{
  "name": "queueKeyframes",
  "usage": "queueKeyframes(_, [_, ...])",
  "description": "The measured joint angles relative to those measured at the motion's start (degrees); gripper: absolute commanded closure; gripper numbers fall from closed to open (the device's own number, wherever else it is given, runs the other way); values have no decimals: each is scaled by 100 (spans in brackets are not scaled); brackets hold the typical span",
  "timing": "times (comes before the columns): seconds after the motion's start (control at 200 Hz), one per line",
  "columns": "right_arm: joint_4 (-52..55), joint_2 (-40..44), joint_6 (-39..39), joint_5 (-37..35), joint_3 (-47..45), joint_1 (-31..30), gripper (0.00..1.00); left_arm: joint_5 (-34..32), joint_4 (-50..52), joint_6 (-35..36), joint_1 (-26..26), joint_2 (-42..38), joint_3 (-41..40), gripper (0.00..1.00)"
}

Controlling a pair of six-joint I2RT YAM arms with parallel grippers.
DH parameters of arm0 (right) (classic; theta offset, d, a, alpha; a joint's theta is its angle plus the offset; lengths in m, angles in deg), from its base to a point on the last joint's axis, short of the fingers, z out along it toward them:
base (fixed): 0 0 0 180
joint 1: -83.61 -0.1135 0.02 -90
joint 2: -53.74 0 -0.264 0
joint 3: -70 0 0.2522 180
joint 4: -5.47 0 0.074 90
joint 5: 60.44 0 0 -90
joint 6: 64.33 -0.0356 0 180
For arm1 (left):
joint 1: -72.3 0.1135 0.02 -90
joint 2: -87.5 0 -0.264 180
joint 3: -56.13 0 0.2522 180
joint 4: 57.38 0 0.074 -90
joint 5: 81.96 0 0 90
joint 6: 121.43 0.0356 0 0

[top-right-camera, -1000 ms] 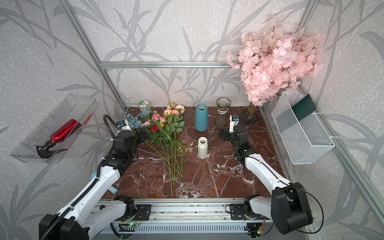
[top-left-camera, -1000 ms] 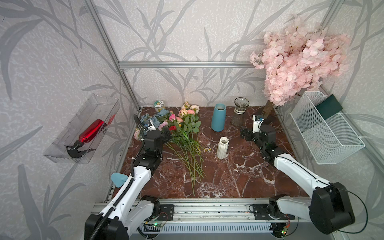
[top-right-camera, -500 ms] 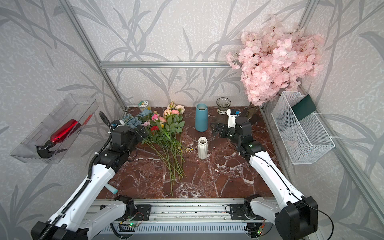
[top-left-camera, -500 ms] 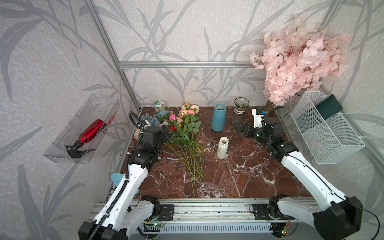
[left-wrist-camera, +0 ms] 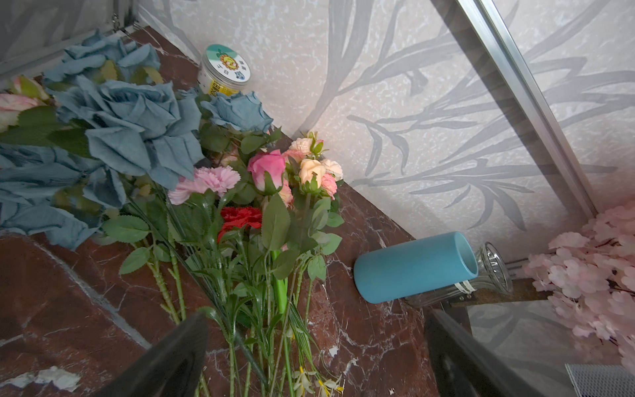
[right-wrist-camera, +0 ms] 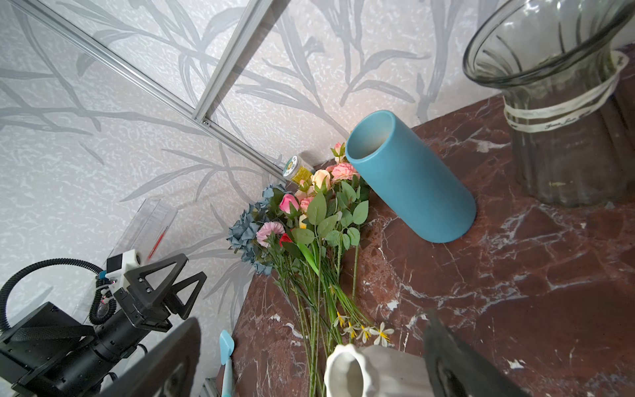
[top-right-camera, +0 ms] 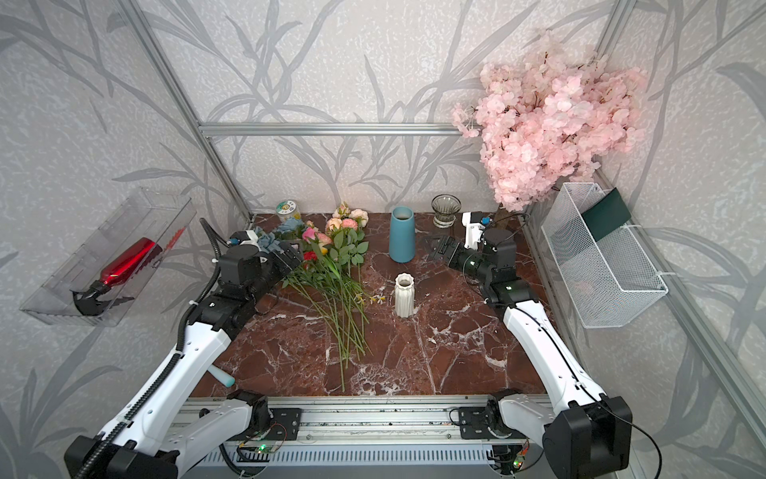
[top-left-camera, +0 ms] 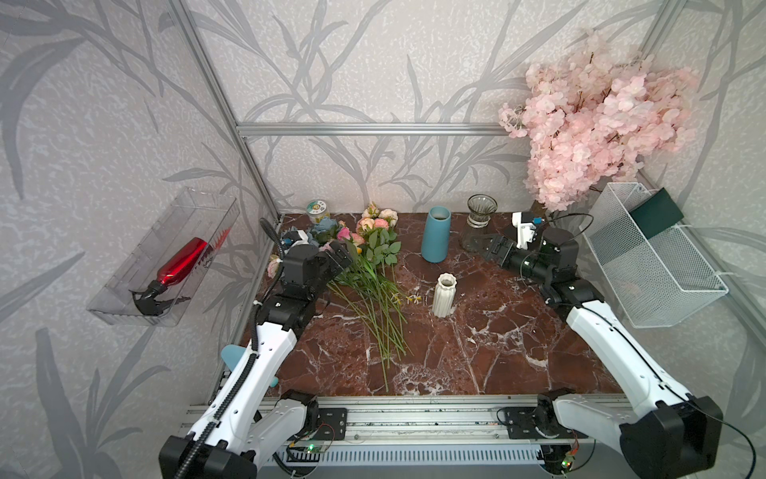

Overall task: Place the pink flowers into the vase
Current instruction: Pick up the flower at the center of the board.

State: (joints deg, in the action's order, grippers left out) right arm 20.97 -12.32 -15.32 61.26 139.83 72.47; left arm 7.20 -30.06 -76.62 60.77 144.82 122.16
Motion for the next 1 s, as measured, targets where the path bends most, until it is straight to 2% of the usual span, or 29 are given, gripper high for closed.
queueKeyframes(0.175, [612,-313,293,2,522,-195,1,-52,656,111,2,413,577,1])
queueKeyframes(0.4, [2144,-404,1652,-1725,1834,-1661,1,-761,1818,365,-245,1084,1598,1])
queueKeyframes(0.54, [2874,-706,2035,-2535,2529,-1794,1,-1429,2732,297,-426,1635,2044,1])
queueKeyframes(0.655, [3381,-881,2197,-2959,2612,-1777,1,-1613,3029,142,-455,1987,1950,4])
queueKeyframes(0.715, [3620,-929,2269,-3115,2603,-1777,1,-1589,2994,2,-452,2090,1725,12])
queueKeyframes(0.795, [3764,-909,2352,-3202,2562,-1775,1,-1410,2791,-166,-372,2159,1357,27])
queueKeyframes(0.875, [3753,-837,2415,-3176,2472,-1775,1,-1108,2527,-358,-245,2334,1121,28])
queueKeyframes(1.0, [3735,-654,2459,-3016,2284,-1775,1,-761,2177,-527,-81,2914,1176,28])
